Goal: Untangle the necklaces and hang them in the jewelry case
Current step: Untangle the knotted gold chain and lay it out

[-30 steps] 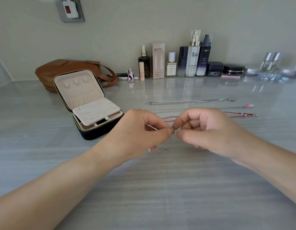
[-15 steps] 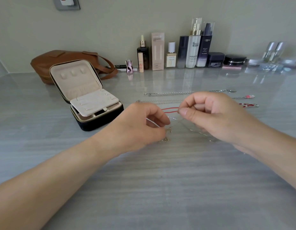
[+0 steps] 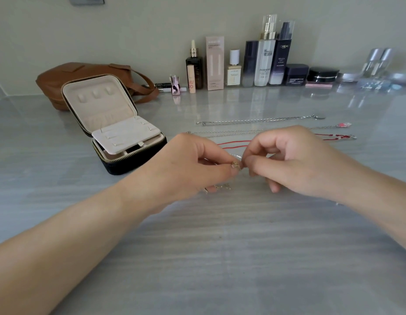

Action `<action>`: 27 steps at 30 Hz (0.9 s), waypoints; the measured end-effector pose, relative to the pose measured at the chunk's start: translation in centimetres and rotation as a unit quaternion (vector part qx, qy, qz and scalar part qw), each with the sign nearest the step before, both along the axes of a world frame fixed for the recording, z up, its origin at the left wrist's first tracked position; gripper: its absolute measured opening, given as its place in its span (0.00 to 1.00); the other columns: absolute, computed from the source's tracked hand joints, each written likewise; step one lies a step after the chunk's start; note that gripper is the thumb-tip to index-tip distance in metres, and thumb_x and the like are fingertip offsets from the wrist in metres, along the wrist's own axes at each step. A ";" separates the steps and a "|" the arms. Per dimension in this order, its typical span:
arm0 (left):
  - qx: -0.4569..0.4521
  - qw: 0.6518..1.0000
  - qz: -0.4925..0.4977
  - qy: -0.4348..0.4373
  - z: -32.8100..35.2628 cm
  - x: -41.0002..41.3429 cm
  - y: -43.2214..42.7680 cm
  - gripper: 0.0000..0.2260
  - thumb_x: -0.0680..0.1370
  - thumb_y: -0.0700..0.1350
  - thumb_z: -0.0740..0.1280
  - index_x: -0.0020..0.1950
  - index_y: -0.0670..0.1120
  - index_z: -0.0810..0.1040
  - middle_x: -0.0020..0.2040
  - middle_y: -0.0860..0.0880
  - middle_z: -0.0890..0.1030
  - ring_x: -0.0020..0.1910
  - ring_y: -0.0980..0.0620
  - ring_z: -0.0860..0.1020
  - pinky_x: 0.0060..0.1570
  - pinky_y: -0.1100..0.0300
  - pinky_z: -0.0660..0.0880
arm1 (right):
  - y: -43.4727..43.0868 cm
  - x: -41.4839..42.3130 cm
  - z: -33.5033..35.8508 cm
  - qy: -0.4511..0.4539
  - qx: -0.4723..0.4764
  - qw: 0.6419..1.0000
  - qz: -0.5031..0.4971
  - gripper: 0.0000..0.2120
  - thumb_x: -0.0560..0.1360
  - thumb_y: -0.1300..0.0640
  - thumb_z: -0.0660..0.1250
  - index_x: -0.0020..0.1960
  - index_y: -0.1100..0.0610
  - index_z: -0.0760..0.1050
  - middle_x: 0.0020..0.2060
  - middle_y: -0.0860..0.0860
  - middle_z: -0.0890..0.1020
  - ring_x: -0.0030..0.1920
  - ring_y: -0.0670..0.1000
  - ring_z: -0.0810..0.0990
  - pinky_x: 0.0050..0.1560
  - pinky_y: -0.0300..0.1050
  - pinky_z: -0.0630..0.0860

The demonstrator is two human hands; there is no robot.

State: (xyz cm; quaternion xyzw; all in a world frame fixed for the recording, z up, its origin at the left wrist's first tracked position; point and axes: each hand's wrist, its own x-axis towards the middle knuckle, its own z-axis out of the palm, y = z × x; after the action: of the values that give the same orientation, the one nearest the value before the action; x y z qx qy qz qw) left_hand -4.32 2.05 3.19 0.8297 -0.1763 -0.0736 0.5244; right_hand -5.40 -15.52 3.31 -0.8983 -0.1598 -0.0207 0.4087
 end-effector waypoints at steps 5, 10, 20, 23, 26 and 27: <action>0.029 0.999 0.002 -0.028 0.1 -0.3 0.0 0.06 0.70 0.42 0.72 0.35 0.52 0.84 0.33 0.47 0.83 0.26 0.59 0.74 0.30 0.65 0.73 | 0.1 -0.5 0.5 -0.039 0.017 0.999 0.031 0.08 0.71 0.57 0.68 0.34 0.51 0.75 0.18 0.38 0.73 0.20 0.43 0.67 0.24 0.31 0.63; 0.081 0.990 0.003 -0.119 0.0 -0.4 -0.1 0.04 0.71 0.44 0.70 0.37 0.52 0.83 0.39 0.42 0.82 0.32 0.46 0.76 0.34 0.53 0.73 | 0.6 -0.5 0.5 -0.050 0.000 0.997 0.050 0.06 0.70 0.56 0.70 0.35 0.52 0.77 0.16 0.36 0.70 0.18 0.44 0.66 0.22 0.29 0.60; 0.053 0.994 0.027 -0.095 -0.1 -0.3 -0.1 0.06 0.69 0.42 0.72 0.35 0.52 0.81 0.27 0.55 0.79 0.24 0.60 0.74 0.27 0.61 0.74 | 0.4 -0.1 0.4 -0.053 -0.001 0.998 0.036 0.09 0.68 0.63 0.70 0.32 0.53 0.76 0.16 0.38 0.71 0.18 0.43 0.67 0.22 0.27 0.60; 0.050 0.993 0.027 -0.100 0.0 -0.3 -0.2 0.05 0.69 0.42 0.72 0.35 0.51 0.81 0.27 0.55 0.80 0.23 0.61 0.74 0.27 0.60 0.74 | 0.4 -0.1 0.4 -0.055 0.008 0.997 0.047 0.08 0.68 0.63 0.69 0.32 0.53 0.77 0.17 0.38 0.71 0.19 0.43 0.67 0.22 0.27 0.60; 0.043 0.993 0.029 -0.104 0.1 -0.4 -0.2 0.06 0.69 0.42 0.71 0.34 0.51 0.81 0.26 0.56 0.79 0.22 0.62 0.73 0.25 0.62 0.73 | 0.5 -0.1 0.4 -0.057 0.014 0.997 0.045 0.07 0.68 0.62 0.69 0.33 0.53 0.77 0.17 0.38 0.72 0.20 0.43 0.67 0.22 0.27 0.60; 0.039 0.993 0.029 -0.105 0.1 -0.4 -0.2 0.06 0.69 0.42 0.71 0.33 0.51 0.80 0.26 0.57 0.79 0.22 0.61 0.73 0.25 0.60 0.73 | 0.5 -0.1 0.4 -0.060 0.014 0.997 0.040 0.07 0.68 0.62 0.69 0.33 0.53 0.78 0.17 0.38 0.72 0.20 0.43 0.68 0.22 0.27 0.60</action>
State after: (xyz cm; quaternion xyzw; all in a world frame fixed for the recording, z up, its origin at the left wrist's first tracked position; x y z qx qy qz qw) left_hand -4.74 1.82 3.30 0.8576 -0.2029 0.0220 0.4721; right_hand -5.51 -15.07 3.68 -0.8826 -0.2197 -0.0600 0.4112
